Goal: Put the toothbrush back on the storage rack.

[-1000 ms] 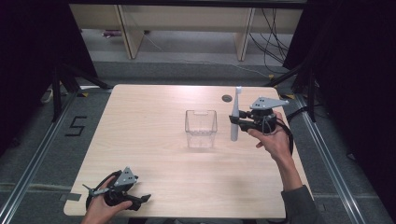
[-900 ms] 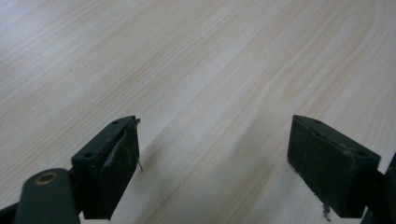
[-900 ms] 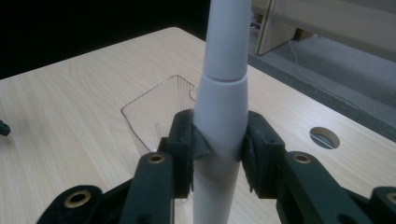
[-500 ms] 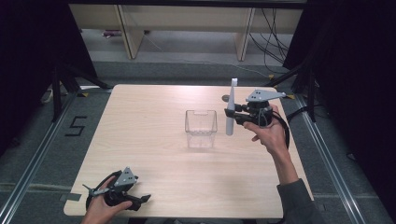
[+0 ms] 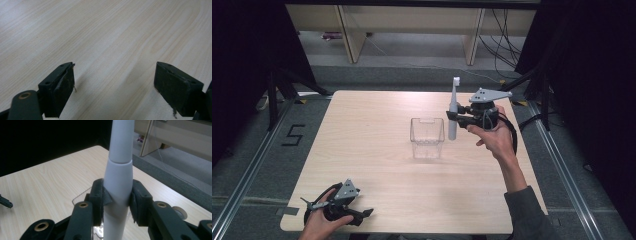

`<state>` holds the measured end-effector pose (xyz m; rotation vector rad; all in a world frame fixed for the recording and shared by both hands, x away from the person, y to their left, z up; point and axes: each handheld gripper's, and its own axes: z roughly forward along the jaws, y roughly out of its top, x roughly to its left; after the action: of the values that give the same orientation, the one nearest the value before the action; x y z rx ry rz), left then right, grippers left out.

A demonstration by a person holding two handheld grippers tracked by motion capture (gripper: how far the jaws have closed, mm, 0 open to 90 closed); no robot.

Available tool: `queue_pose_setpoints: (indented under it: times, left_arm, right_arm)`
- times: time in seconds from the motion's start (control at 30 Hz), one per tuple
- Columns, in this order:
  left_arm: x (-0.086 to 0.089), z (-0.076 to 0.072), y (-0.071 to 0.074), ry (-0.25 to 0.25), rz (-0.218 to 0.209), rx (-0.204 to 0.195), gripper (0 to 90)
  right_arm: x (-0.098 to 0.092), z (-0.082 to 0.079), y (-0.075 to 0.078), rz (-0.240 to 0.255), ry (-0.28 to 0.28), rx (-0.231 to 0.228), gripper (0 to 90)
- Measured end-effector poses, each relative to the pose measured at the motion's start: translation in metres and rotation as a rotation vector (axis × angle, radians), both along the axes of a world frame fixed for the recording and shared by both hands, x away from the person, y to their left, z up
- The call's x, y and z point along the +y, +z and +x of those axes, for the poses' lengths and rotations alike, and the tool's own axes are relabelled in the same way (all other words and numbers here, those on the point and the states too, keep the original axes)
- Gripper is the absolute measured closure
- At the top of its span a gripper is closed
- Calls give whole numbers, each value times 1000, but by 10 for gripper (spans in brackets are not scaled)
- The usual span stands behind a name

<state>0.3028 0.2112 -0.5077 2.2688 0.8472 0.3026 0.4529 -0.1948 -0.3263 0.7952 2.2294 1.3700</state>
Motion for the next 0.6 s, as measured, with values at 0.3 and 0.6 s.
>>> queue_pose_setpoints:
  times: [0.3,0.6]
  left_arm:
    - [0,-1,0,3,-1,1,164]
    - [0,-1,0,1,-2,0,164]
  right_arm:
    - [19,5,2,0,31,11,671]
    - [32,15,-3,-12,48,34,670]
